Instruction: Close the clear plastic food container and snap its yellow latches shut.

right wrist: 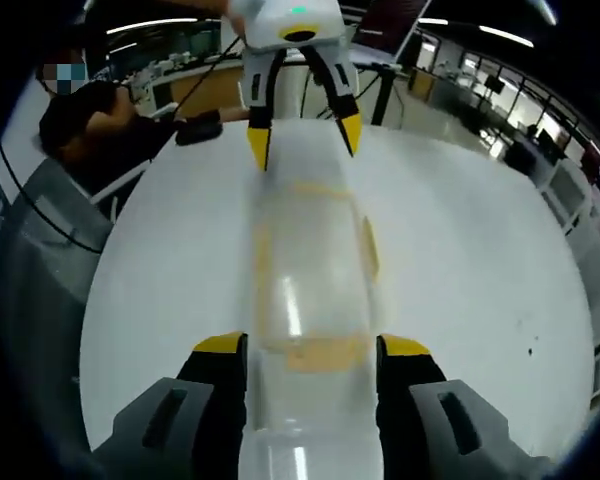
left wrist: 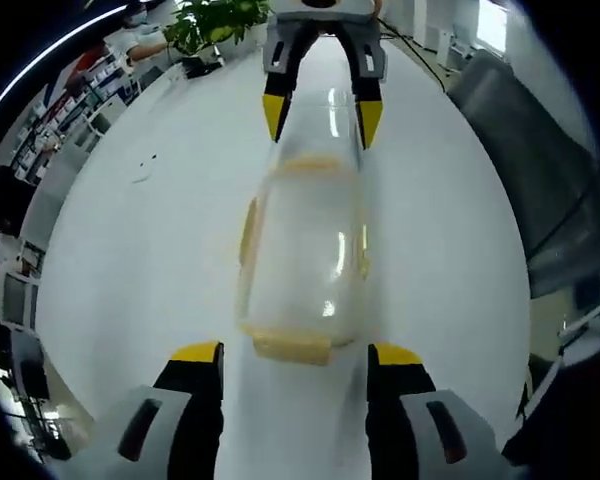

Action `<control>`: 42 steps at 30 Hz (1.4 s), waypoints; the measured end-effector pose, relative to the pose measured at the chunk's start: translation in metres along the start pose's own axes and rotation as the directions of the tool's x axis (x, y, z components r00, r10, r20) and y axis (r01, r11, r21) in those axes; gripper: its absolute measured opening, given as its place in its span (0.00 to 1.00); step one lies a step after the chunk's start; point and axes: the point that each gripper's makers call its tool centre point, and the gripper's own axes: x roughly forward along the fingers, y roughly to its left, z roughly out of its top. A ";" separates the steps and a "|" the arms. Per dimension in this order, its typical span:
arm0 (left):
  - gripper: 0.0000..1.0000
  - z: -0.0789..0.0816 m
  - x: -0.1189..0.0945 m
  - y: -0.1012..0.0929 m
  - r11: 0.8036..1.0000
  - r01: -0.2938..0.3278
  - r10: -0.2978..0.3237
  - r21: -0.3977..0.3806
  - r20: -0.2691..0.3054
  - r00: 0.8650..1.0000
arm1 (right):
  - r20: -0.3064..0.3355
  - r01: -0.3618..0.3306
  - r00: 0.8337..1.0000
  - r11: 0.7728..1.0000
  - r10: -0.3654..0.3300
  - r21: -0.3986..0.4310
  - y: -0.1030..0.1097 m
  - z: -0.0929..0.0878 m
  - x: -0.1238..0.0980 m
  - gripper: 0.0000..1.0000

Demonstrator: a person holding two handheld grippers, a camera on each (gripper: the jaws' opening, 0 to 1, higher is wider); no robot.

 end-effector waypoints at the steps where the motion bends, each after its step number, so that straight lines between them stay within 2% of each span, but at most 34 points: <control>1: 0.53 -0.001 0.002 0.000 1.000 0.010 -0.010 0.007 -0.001 1.000 | -0.006 -0.001 1.000 1.000 0.001 -0.003 -0.001 -0.001 0.001 0.49; 9: 0.53 -0.007 0.015 0.001 0.997 0.064 -0.063 0.040 -0.012 0.998 | -0.083 -0.037 0.996 0.999 0.036 -0.010 -0.006 -0.015 0.013 0.50; 15: 0.54 -0.013 0.022 0.006 0.996 0.088 -0.088 0.029 -0.010 0.996 | -0.132 -0.067 0.989 0.998 0.067 0.000 0.000 -0.023 0.018 0.50; 19: 0.55 -0.022 0.027 0.012 0.994 0.104 -0.103 0.034 -0.019 0.994 | -0.135 -0.071 0.988 0.997 0.071 0.004 0.000 -0.024 0.023 0.50; 28: 0.54 -0.022 0.032 0.010 0.991 0.130 -0.130 0.036 0.002 0.992 | -0.145 -0.077 0.986 0.997 0.076 -0.001 -0.002 -0.024 0.022 0.49; 32: 0.54 -0.021 0.034 0.010 0.991 0.131 -0.131 0.036 0.012 0.991 | -0.151 -0.079 0.985 0.997 0.078 -0.002 0.000 -0.024 0.023 0.49; 35: 0.54 -0.022 0.035 0.011 0.991 0.131 -0.132 0.035 0.015 0.991 | -0.179 -0.077 0.981 0.997 0.072 -0.021 0.002 -0.029 0.025 0.48; 42: 0.52 -0.024 0.037 0.011 0.991 0.131 -0.131 0.039 0.012 0.991 | -0.178 -0.072 0.982 0.997 0.067 -0.020 0.000 -0.030 0.027 0.46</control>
